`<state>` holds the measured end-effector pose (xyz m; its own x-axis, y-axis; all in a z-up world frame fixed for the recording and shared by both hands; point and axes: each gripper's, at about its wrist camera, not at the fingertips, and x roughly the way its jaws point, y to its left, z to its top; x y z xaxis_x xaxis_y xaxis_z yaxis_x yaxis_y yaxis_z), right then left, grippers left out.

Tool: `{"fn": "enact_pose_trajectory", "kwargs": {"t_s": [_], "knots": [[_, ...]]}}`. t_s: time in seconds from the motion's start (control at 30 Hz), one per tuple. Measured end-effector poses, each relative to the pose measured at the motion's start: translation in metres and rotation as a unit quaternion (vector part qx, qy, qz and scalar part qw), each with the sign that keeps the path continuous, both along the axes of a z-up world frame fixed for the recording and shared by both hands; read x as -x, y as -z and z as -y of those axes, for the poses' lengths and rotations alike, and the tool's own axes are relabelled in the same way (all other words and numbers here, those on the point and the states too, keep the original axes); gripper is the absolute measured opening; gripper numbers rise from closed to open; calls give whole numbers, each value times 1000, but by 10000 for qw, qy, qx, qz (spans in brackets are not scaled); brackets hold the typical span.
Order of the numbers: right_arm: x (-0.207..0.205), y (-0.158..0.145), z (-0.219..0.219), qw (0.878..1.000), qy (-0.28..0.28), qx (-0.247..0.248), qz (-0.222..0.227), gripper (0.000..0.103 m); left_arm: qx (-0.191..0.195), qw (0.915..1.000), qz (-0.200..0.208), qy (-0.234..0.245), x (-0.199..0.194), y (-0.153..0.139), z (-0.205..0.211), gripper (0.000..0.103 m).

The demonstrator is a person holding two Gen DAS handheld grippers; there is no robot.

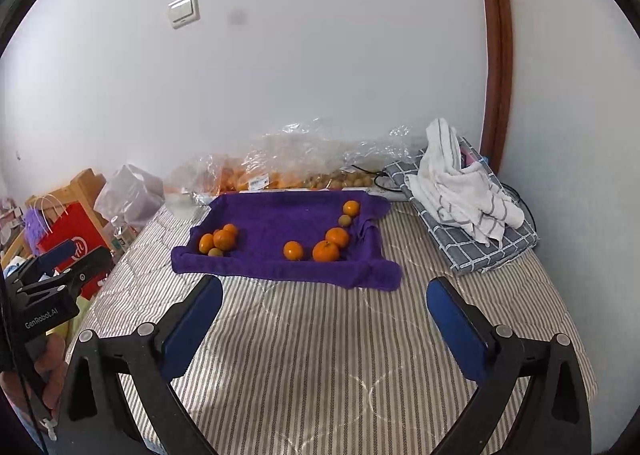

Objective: Organize fruits

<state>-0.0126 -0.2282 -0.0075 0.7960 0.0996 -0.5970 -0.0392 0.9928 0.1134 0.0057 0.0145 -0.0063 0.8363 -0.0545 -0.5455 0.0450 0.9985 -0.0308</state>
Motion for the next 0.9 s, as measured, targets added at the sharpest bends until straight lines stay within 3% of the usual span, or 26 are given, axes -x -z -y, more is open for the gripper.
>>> {"fn": "enact_pose_trajectory", "kwargs": {"t_s": [0.9], "knots": [[2, 3, 3, 9999, 38, -94, -32, 101, 27, 10000, -31, -44, 1, 0, -5, 97]]}}
